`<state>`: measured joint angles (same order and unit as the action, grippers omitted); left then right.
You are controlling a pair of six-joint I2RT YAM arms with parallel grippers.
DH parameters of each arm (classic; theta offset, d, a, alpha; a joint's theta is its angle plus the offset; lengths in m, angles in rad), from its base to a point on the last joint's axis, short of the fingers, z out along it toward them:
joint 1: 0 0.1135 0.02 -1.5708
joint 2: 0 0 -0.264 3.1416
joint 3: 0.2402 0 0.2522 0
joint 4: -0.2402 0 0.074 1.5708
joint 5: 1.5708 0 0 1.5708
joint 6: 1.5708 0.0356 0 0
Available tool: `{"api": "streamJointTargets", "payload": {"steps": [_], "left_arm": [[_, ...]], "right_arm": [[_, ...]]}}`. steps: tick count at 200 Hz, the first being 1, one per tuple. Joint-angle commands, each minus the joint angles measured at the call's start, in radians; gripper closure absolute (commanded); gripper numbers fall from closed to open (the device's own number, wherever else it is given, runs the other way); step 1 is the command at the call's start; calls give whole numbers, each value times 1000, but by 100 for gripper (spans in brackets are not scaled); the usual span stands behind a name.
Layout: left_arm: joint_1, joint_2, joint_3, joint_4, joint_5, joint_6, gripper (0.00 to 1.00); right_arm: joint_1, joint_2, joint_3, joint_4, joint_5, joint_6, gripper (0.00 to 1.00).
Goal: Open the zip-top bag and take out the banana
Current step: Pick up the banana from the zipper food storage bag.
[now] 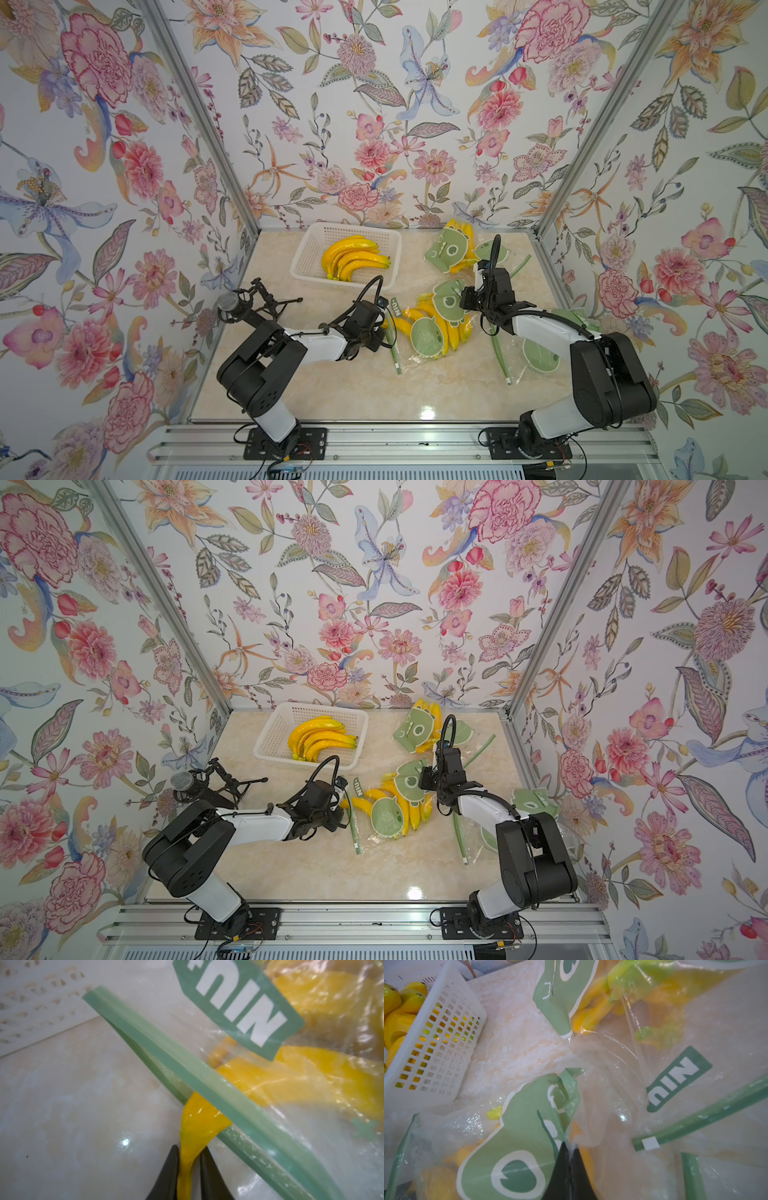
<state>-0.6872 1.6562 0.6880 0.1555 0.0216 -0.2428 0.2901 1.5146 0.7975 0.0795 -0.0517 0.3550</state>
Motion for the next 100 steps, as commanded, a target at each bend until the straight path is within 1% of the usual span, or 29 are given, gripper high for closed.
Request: {"api": "streamJointTargets", "payload": {"steps": [1, 31, 35, 55, 100], "left_arm": [[-19, -24, -6, -57, -61, -11, 85], [-26, -83, -45, -58, -112, -47, 89], [-26, -120, -49, -60, -119, -51, 90], [-32, -165, -66, -77, -152, -75, 91], [-43, -238, -61, -190, -215, -140, 92]], "right_arm": [[-7, -11, -1, -7, 16, -6, 100], [-10, -17, -2, -7, 15, -8, 100], [-11, -18, -3, -8, 15, -8, 100], [-11, -27, -7, -8, 15, -9, 100], [-16, -43, -24, -7, 18, -4, 100]]}}
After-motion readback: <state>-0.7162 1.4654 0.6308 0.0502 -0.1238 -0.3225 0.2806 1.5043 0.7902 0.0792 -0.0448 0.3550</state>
